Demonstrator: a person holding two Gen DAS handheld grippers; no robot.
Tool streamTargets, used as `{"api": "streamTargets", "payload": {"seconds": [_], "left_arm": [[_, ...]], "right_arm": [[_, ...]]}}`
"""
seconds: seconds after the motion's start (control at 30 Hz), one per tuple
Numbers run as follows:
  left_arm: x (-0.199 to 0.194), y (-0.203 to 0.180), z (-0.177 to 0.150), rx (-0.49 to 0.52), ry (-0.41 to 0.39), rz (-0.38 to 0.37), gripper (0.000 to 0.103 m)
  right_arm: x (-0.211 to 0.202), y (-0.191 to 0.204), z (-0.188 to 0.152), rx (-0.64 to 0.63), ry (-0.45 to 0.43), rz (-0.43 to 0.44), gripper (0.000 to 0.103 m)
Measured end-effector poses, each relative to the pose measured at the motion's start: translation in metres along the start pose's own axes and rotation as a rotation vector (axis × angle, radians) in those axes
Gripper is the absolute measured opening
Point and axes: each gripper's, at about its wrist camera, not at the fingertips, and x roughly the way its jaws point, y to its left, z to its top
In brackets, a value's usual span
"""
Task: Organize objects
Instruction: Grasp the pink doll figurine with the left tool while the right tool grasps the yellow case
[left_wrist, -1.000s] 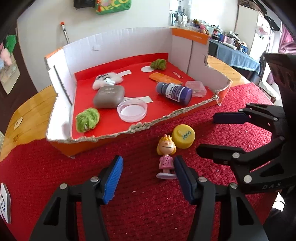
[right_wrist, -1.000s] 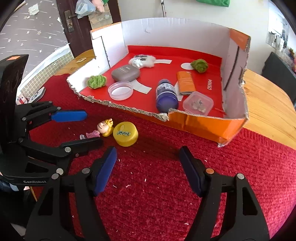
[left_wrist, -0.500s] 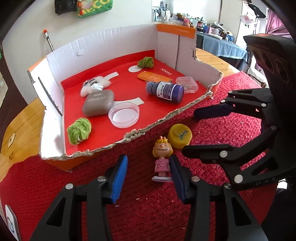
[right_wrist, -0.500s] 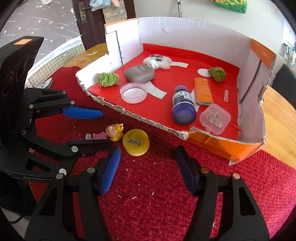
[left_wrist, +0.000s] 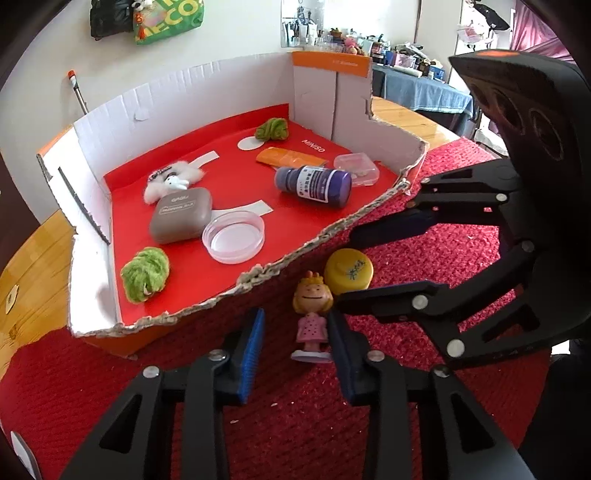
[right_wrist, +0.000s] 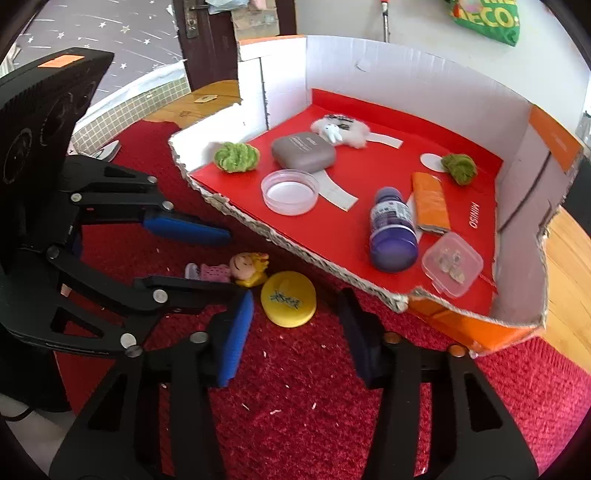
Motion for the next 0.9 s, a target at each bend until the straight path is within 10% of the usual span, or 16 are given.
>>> {"api": "streamTargets", "payload": {"seconds": [0.13, 0.9], "left_arm": [[0.0, 0.0, 0.0, -0.003, -0.009, -0.026, 0.02], [-0.037, -0.008, -0.003, -0.046, -0.107, -0.048, 0.02]], "right_arm": [[0.002, 0.002, 0.001, -0.014, -0.009, 0.02, 0.033], [-0.035, 0.018, -0.01, 0.008, -0.072, 0.034, 0.029]]}}
